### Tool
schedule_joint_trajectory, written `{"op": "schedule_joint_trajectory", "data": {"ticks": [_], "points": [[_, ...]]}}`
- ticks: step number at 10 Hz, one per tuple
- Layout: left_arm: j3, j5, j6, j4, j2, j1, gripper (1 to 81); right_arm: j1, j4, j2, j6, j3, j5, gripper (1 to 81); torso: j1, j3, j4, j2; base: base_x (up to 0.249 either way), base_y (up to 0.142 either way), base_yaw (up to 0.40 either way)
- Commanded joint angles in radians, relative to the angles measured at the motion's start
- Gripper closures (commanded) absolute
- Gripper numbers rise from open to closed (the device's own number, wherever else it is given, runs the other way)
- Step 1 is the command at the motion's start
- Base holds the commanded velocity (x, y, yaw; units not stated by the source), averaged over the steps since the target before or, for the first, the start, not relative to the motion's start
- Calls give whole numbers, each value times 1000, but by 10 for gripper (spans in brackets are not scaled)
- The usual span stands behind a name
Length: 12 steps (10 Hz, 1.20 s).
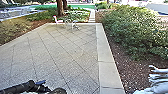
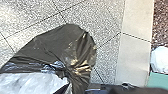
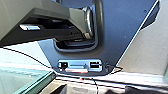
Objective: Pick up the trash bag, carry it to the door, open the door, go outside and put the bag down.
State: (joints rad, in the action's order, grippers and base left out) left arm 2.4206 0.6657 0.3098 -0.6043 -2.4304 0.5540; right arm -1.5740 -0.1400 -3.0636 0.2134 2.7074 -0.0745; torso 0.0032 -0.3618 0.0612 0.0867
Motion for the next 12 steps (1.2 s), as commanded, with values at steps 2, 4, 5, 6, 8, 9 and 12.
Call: {"op": "schedule_joint_trajectory", "data": {"ticks": [2,4,5,6,8,9,12], "points": [[12,63,5,-9,-1,-35,10,-5,-6,-14,0,-15,68,10,0,54,0,0,0,0,0],[66,46,22,-6,-67,83,10,-5,-6,-16,0,-15,68,10,1,114,0,0,0,0,0],[132,40,66,-9,-124,138,10,-4,-7,-16,0,-15,68,10,1,141,0,-1,0,0,0],[184,35,101,-9,-174,198,10,-5,-7,-17,-2,-15,68,10,1,175,0,-1,0,0,0],[221,-33,163,-19,-242,321,10,-5,-7,-19,0,-15,67,10,0,244,0,0,0,0,0],[216,-96,175,-19,-268,391,10,-8,-6,-19,-2,-15,65,10,0,279,0,0,0,0,0],[216,-196,242,-14,-344,549,10,-8,-6,-22,0,-15,50,10,-1,277,0,1,0,0,0]]}}
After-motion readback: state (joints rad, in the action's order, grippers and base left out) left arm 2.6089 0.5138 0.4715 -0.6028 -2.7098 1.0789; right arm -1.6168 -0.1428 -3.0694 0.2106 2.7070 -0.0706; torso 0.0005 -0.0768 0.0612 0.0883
